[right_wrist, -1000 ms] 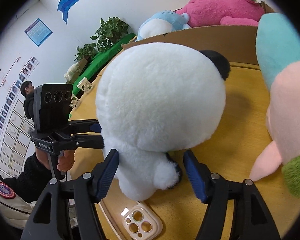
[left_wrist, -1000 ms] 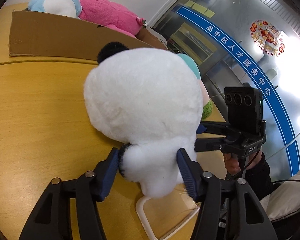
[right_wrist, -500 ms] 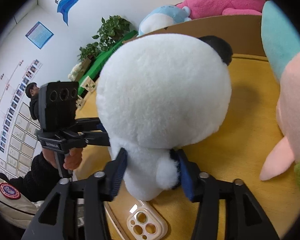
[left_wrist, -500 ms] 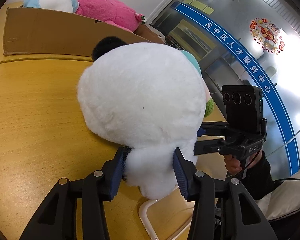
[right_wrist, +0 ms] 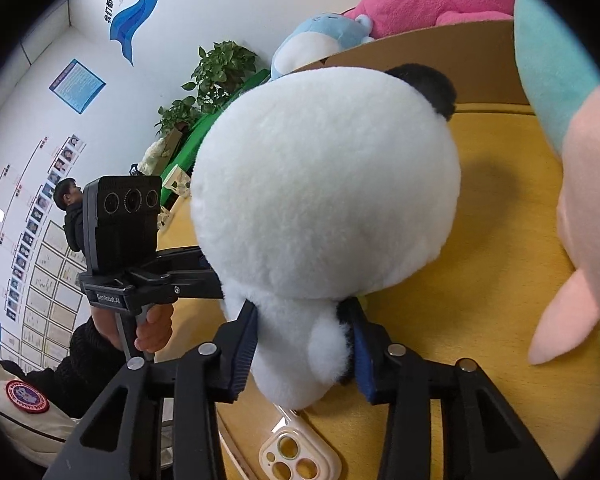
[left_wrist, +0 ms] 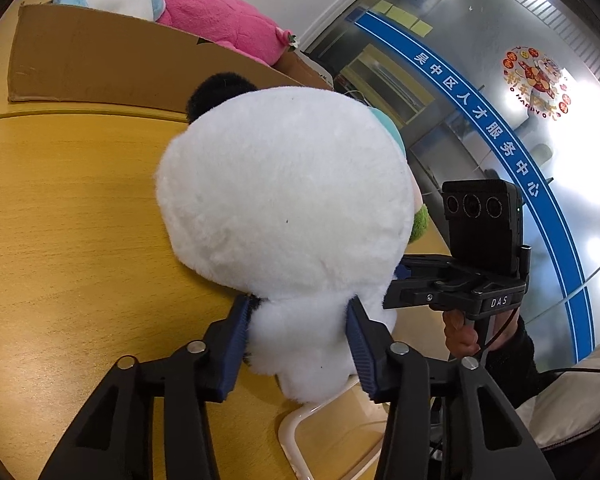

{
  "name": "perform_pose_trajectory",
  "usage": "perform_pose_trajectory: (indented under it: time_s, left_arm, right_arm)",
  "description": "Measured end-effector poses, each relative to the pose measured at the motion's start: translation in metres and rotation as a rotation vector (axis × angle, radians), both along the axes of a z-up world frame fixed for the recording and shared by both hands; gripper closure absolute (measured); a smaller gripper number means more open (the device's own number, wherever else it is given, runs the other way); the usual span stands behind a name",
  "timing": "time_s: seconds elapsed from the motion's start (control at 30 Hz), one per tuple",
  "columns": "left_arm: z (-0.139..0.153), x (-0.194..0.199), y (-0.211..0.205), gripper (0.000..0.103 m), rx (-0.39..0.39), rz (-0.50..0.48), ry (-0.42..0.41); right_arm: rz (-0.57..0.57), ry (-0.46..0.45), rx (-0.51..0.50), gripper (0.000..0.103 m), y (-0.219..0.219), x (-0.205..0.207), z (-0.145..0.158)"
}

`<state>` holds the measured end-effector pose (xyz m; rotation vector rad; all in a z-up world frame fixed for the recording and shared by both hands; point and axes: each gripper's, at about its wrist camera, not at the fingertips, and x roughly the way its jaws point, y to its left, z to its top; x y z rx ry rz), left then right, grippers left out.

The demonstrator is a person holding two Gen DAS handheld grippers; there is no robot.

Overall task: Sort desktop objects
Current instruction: 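Lift the white panda plush with both tools toward the box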

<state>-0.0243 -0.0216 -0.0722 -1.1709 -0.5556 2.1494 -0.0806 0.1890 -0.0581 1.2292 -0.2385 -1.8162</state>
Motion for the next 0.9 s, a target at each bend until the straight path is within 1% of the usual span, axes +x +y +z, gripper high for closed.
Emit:
perform_pose_trajectory:
  time_s: [0.13, 0.23, 0.3, 0.33, 0.37, 0.4, 0.43, 0.47, 0.5, 0.57, 0.6, 0.7, 0.83, 0.87, 0.9]
  left_arm:
    - [0.008, 0.008, 0.003, 0.061, -0.019, 0.004, 0.015]
    - [0.009, 0.017, 0.001, 0.062, -0.023, 0.007, 0.016]
    - [0.005, 0.019, -0.002, 0.061, -0.017, 0.008, 0.005]
    - [0.004, 0.019, -0.004, 0.057, -0.015, 0.014, 0.004]
    - [0.004, 0.019, -0.007, 0.048, -0.014, 0.023, 0.005]
    - [0.005, 0.018, -0.009, 0.041, -0.013, 0.029, 0.011]
    - [0.008, 0.018, -0.011, 0.037, -0.014, 0.035, 0.023]
    - [0.011, 0.017, -0.015, 0.024, -0.006, 0.048, 0.035]
    - [0.013, 0.015, -0.021, 0.012, 0.006, 0.065, 0.046]
    - [0.018, 0.009, -0.033, 0.007, 0.036, 0.094, 0.062]
    - [0.017, 0.003, -0.039, 0.005, 0.050, 0.108, 0.062]
    - [0.014, -0.017, -0.048, 0.005, 0.069, 0.124, 0.058]
    - [0.010, -0.039, -0.045, 0.005, 0.119, 0.093, 0.063]
    - [0.008, -0.043, -0.043, 0.006, 0.130, 0.082, 0.059]
    - [0.007, -0.047, -0.041, 0.013, 0.140, 0.071, 0.051]
  right_arm:
    - [0.008, 0.033, 0.025, 0.064, -0.003, 0.008, 0.008]
    - [0.020, 0.024, 0.015, 0.064, -0.004, 0.011, 0.008]
    - [0.030, -0.008, 0.003, 0.062, -0.006, 0.011, 0.002]
    - [0.030, -0.025, -0.005, 0.053, -0.005, 0.011, -0.002]
    - [0.023, -0.033, -0.004, 0.045, -0.004, 0.010, -0.003]
    - [0.006, -0.029, 0.009, 0.039, -0.003, 0.010, -0.003]
    - [-0.012, -0.024, 0.022, 0.029, -0.001, 0.009, -0.003]
    - [-0.027, -0.020, 0.029, 0.026, 0.001, 0.008, -0.002]
    - [-0.039, -0.019, 0.022, 0.026, 0.005, 0.007, 0.000]
    - [-0.082, -0.023, -0.010, 0.026, 0.015, 0.001, 0.007]
    - [-0.105, -0.023, -0.025, 0.026, 0.021, -0.003, 0.010]
    - [-0.150, -0.009, -0.062, 0.026, 0.031, -0.013, 0.020]
    - [-0.140, 0.001, -0.098, 0.026, 0.025, -0.028, 0.027]
    - [-0.137, 0.006, -0.095, 0.026, 0.022, -0.032, 0.027]
    - [-0.135, 0.011, -0.094, 0.026, 0.019, -0.035, 0.026]
